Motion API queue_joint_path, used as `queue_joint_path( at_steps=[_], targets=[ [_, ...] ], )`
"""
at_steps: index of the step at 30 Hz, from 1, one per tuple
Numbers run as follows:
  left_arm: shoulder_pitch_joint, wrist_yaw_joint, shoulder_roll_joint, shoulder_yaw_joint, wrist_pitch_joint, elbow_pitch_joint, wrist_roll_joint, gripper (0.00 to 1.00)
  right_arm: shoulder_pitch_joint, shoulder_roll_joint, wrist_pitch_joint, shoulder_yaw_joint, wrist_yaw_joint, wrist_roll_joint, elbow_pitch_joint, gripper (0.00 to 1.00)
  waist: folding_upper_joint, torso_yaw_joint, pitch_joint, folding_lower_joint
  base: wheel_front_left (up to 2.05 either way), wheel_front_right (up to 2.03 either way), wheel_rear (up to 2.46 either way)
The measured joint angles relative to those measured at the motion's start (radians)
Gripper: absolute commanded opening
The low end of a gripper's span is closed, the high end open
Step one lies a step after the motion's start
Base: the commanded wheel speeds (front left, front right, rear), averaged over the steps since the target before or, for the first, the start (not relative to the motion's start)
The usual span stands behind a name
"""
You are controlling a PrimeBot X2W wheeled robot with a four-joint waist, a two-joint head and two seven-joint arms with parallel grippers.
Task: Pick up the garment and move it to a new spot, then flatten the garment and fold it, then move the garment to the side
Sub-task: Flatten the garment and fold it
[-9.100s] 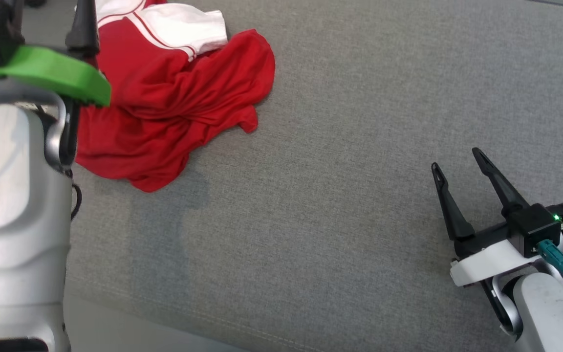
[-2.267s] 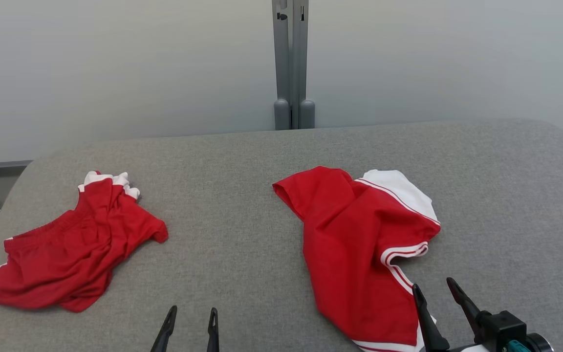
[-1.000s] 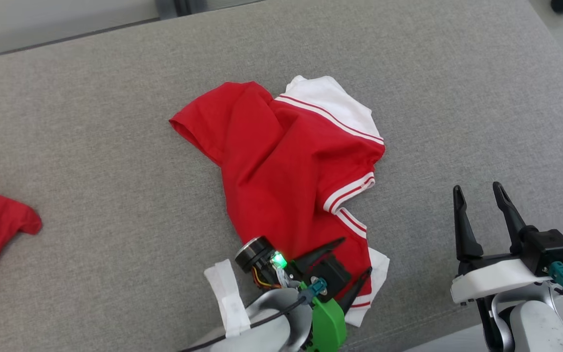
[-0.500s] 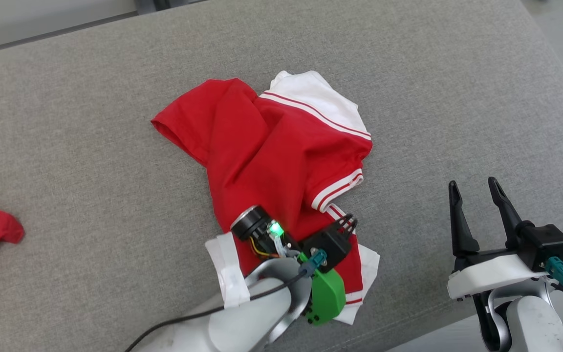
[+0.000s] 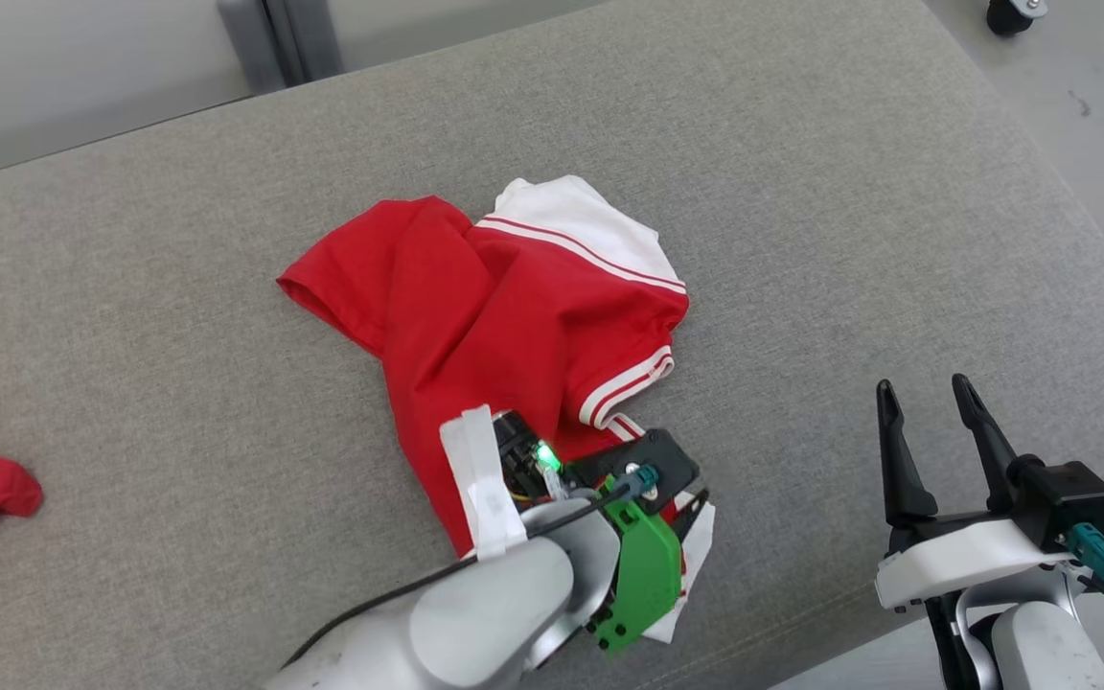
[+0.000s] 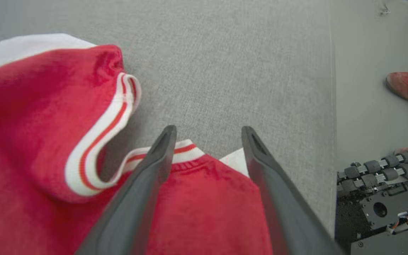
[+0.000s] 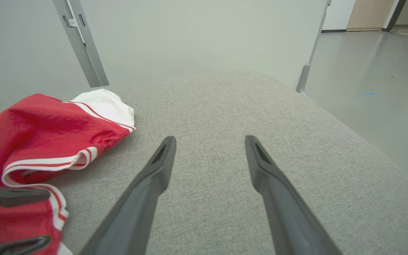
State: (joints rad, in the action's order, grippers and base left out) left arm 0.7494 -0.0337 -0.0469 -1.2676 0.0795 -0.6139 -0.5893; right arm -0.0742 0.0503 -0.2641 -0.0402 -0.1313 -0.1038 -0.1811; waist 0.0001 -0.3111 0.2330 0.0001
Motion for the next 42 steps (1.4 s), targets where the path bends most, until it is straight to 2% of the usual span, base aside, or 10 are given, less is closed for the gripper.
queue_joint_path(
  at_steps=[3,10,12,19,22,26,29,35,36,42],
  targets=[
    [-0.016,0.007,0.0,-0.01,0.039,-0.019,0.057,1.0,0.0,0.0,0.0,-0.009,0.0,0.002,0.005,1.0,0.0,0.002,0.014,-0.0001,0.0,0.0,0.0],
    [-0.013,0.003,0.008,-0.011,0.044,-0.098,0.214,1.0,-0.025,0.0,0.0,-0.012,0.0,0.006,0.015,1.0,0.0,0.009,0.065,0.0,0.0,0.0,0.0],
    [-0.011,0.017,0.011,-0.009,0.039,-0.106,0.224,0.0,-0.029,0.0,0.0,-0.011,0.0,0.006,0.015,1.0,0.0,0.008,0.073,-0.0001,0.0,0.0,0.0],
    [-0.009,0.052,0.01,-0.005,0.002,-0.121,0.185,0.0,-0.027,0.0,0.0,-0.011,0.0,0.003,0.008,1.0,0.0,-0.001,0.056,0.0,0.0,0.0,0.0],
    [-0.011,0.076,0.002,0.028,-0.023,-0.095,0.107,0.0,-0.017,0.0,0.0,-0.006,0.0,-0.003,0.001,1.0,0.0,-0.003,0.038,0.0,0.0,0.0,0.0],
    [0.012,0.105,-0.004,0.095,-0.055,0.029,-0.041,0.0,-0.012,0.0,0.0,0.002,0.0,-0.008,-0.007,1.0,0.0,-0.004,0.009,0.0,0.0,0.0,0.0],
    [0.092,0.108,-0.001,0.145,-0.068,0.121,-0.124,0.0,-0.011,0.0,0.0,0.02,0.0,-0.016,-0.011,1.0,0.0,-0.008,-0.012,0.0,0.0,0.0,0.0],
    [0.26,0.074,-0.002,0.273,-0.13,0.244,-0.336,0.0,-0.014,0.0,0.0,0.051,0.0,-0.027,-0.013,1.0,0.0,-0.048,-0.033,-0.0001,0.0,0.0,0.0],
    [0.3,0.085,-0.003,0.289,-0.149,0.26,-0.378,0.0,-0.016,-0.001,0.0,0.051,0.0,-0.029,-0.012,1.0,0.0,-0.057,-0.035,0.0,0.0,0.0,0.0],
    [0.482,0.085,0.0,0.421,-0.292,0.247,-0.536,0.0,-0.019,0.0,0.0,0.041,0.0,-0.049,-0.004,1.0,0.0,-0.095,-0.041,-0.0001,0.0,0.0,0.0]
  ],
)
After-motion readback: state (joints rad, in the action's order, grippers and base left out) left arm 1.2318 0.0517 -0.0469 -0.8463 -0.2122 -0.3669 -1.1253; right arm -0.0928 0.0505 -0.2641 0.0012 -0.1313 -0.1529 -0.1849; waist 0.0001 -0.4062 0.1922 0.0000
